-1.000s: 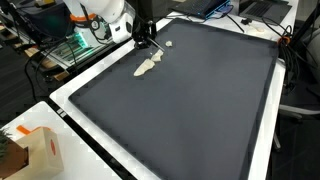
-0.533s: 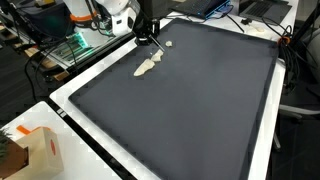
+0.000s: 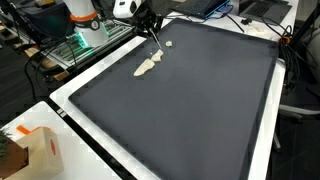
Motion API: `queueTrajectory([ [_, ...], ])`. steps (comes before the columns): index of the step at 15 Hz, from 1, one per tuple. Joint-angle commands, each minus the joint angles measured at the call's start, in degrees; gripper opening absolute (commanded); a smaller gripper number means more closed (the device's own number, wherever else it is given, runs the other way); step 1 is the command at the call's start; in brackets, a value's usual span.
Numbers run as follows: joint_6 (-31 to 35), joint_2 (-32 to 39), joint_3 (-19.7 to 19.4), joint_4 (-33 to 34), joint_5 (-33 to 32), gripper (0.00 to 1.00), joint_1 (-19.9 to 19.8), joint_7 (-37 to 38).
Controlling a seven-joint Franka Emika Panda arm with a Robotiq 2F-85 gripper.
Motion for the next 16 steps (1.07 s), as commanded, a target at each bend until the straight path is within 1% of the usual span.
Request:
queueTrajectory([
  [1,-0.4,-3.1,6.1,-2.2,-12.3,0.01,-5.3,15.7],
  [4,-5.4,-5.9,13.5,-1.5,-24.7,0.01,-12.9,29.5],
  [5,-8.3,-7.2,16.1,-0.8,-28.6,0.01,-15.4,34.1],
  [6,-11.8,-8.4,17.9,0.4,-32.0,0.01,-16.6,38.7],
  [7,-15.5,-9.4,20.6,1.8,-35.3,0.01,-18.7,43.1],
  [9,-22.6,-8.8,22.6,6.1,-41.9,0.01,-18.4,51.6],
  [10,-26.2,-7.8,18.5,8.2,-47.1,0.01,-13.5,56.3],
  [11,-29.8,-6.5,18.8,10.5,-50.6,0.01,-12.8,58.9],
  [14,-39.6,-1.7,17.9,16.2,-60.3,0.01,-9.2,64.9],
  [16,-45.3,1.6,16.8,19.2,-65.5,0.01,-6.7,66.5],
])
